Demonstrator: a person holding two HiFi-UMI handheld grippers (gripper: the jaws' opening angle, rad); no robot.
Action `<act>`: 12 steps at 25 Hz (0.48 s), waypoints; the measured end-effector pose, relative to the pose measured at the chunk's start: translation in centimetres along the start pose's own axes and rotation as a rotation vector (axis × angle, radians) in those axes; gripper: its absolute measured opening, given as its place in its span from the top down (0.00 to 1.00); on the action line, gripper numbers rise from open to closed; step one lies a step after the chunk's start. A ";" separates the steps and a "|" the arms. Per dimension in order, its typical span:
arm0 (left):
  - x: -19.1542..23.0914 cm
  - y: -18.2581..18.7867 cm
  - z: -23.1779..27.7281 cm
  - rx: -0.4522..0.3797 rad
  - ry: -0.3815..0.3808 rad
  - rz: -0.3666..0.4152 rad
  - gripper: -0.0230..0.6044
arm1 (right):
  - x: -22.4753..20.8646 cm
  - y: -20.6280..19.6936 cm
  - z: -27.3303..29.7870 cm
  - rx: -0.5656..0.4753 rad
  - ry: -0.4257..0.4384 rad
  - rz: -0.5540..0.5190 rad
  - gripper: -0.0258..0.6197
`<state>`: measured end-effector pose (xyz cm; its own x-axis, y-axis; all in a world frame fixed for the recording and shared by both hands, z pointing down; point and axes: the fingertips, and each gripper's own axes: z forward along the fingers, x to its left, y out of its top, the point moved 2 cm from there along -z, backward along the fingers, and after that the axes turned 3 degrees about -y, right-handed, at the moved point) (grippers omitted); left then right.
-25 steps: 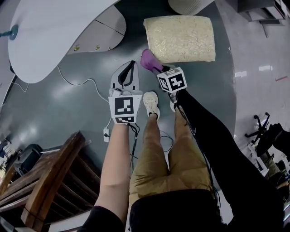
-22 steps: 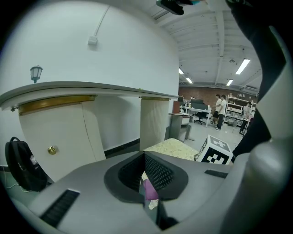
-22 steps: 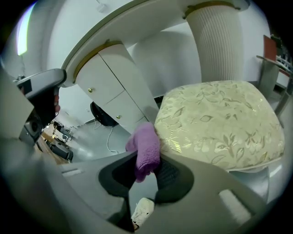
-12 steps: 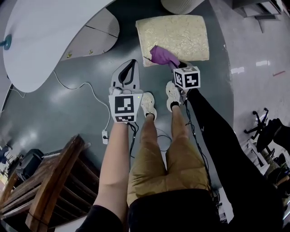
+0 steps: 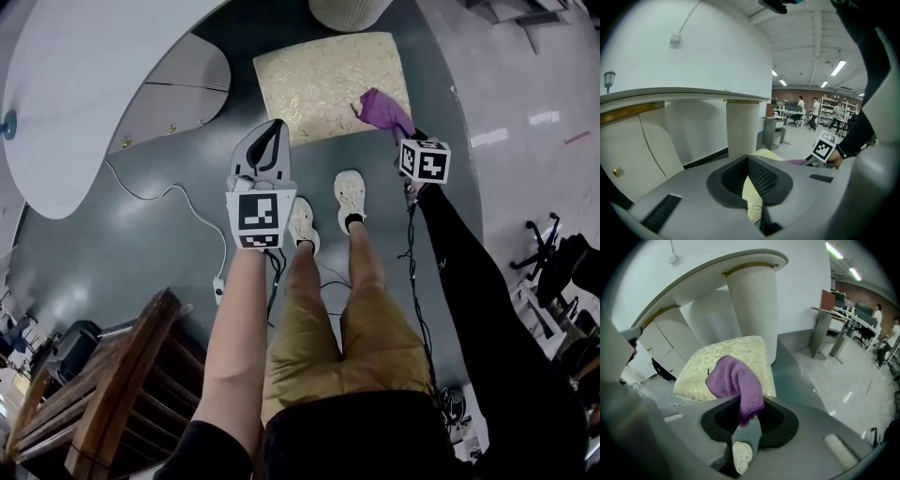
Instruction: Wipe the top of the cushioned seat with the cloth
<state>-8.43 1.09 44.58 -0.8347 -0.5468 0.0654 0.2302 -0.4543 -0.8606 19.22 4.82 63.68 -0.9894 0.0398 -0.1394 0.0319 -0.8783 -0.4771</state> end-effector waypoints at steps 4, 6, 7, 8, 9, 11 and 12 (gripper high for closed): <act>-1.7 0.9 1.9 0.003 -0.013 0.007 0.96 | -5.3 0.2 -0.9 0.006 -0.118 0.028 0.84; -2.7 1.4 2.6 0.004 -0.015 0.011 0.96 | -7.5 0.1 -1.5 0.024 -0.172 0.045 0.84; -3.1 1.6 2.9 0.005 -0.016 0.012 0.96 | -8.4 0.0 -1.7 0.031 -0.191 0.050 0.84; -3.5 1.9 3.2 0.006 -0.016 0.014 0.96 | -9.2 0.0 -1.9 0.036 -0.209 0.053 0.84; -3.8 2.1 3.6 0.007 -0.015 0.015 0.96 | -9.9 0.0 -2.1 0.039 -0.229 0.054 0.84; -4.3 2.6 4.1 0.006 -0.011 0.013 0.96 | -11.2 0.2 -2.5 0.040 -0.267 0.056 0.84; -4.6 2.8 4.4 0.005 -0.010 0.012 0.96 | -11.7 0.3 -2.7 0.039 -0.277 0.058 0.84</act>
<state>-1.77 -0.75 44.09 -0.8267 -0.5594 0.0602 0.2428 -0.4512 -0.8587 31.19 5.41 62.81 -0.9872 -0.1380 0.0794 0.0894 -0.8932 -0.4407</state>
